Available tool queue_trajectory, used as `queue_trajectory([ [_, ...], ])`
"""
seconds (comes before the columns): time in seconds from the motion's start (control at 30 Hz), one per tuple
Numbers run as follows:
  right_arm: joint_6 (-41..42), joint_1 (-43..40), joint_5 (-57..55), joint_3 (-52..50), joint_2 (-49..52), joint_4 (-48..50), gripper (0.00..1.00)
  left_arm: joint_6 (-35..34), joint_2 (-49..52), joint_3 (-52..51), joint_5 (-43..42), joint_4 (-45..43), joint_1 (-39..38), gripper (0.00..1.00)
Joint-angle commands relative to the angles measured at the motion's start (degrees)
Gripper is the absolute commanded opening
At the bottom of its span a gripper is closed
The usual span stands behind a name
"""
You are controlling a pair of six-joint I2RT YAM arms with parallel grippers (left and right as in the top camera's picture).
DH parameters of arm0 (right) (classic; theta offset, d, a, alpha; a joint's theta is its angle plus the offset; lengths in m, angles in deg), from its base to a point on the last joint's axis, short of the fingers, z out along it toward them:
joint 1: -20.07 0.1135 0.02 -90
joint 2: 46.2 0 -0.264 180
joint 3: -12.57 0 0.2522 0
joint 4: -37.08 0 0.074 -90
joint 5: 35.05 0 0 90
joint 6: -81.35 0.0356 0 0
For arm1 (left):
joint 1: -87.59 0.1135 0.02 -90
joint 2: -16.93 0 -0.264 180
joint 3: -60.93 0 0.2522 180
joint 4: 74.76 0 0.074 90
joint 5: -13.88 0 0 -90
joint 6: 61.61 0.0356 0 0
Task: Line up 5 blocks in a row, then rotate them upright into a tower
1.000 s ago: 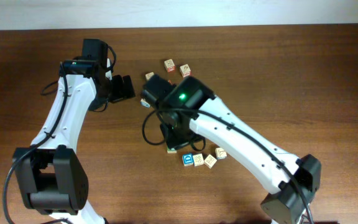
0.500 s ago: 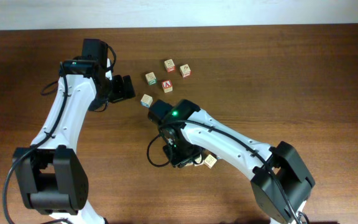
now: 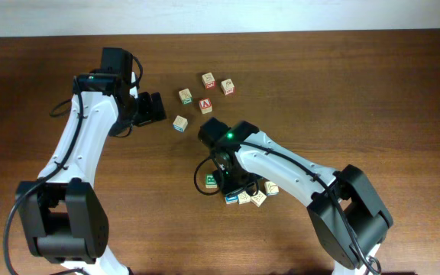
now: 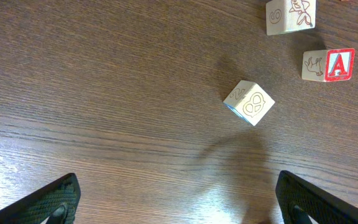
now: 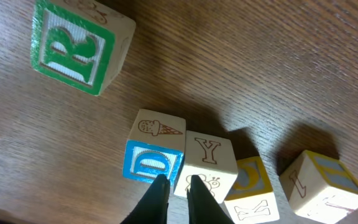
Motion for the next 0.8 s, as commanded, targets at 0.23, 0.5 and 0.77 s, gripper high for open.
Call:
queue_trajectory([
  [0.23,-7.8,0.9,1.0,-0.7,-0.6,1.1,0.08,0.9,0.2,0.9,0.4,0.1,0.0,0.99],
  [0.5,-12.1,1.5,2.2,-3.5,-0.6,1.5,0.08,0.9,0.2,0.9,0.4,0.1,0.0,0.99],
  [0.77,-13.4,2.4,1.9,-4.5,-0.6,3.5,0.08,0.9,0.2,0.9,0.4,0.1,0.0,0.99],
])
